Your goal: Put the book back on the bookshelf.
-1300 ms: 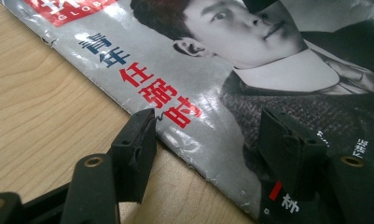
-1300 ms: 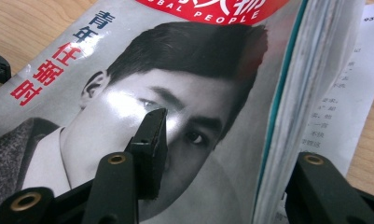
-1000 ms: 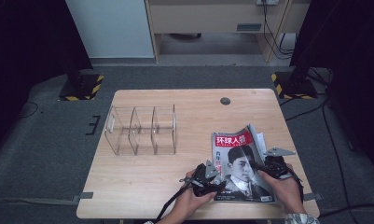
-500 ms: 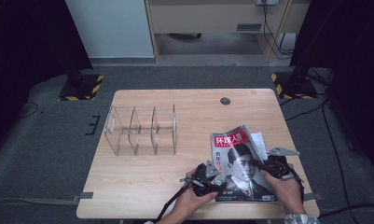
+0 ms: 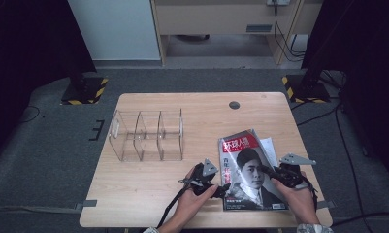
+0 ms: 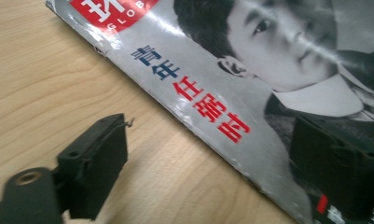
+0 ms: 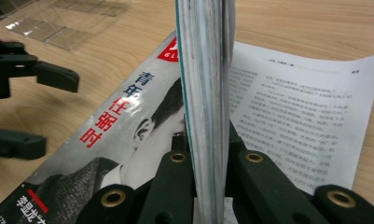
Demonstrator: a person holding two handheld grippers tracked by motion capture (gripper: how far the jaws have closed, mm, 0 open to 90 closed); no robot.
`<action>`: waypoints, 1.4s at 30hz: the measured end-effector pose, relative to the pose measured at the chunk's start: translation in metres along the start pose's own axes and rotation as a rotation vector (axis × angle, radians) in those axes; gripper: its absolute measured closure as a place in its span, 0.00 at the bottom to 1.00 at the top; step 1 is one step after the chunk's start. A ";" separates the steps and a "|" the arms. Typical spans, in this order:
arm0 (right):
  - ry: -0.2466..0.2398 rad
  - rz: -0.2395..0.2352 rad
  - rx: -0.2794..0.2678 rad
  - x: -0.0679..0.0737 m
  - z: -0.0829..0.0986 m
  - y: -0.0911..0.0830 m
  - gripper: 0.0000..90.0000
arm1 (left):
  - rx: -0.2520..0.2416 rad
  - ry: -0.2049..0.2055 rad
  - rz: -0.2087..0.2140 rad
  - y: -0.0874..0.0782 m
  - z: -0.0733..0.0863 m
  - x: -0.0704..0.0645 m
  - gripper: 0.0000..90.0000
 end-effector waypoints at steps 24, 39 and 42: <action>0.092 -0.183 -0.067 0.013 -0.005 0.002 0.97 | 0.015 -0.046 0.129 0.009 0.002 -0.008 0.11; 0.009 -0.032 0.094 0.002 0.016 0.021 0.84 | 0.040 0.012 0.026 0.009 0.003 -0.006 0.31; -0.006 0.024 0.114 -0.004 0.017 0.022 0.68 | 0.040 0.015 0.023 0.008 0.004 -0.006 0.33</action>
Point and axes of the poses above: each handheld gripper's, and its own axes: y roughly forward along the jaws, z roughly out of its underside, x roughly to its left, the point moved 8 cm from there along y, roughly forward along the jaws, and after that the axes turned 10 degrees about y, right-handed, at the moved point
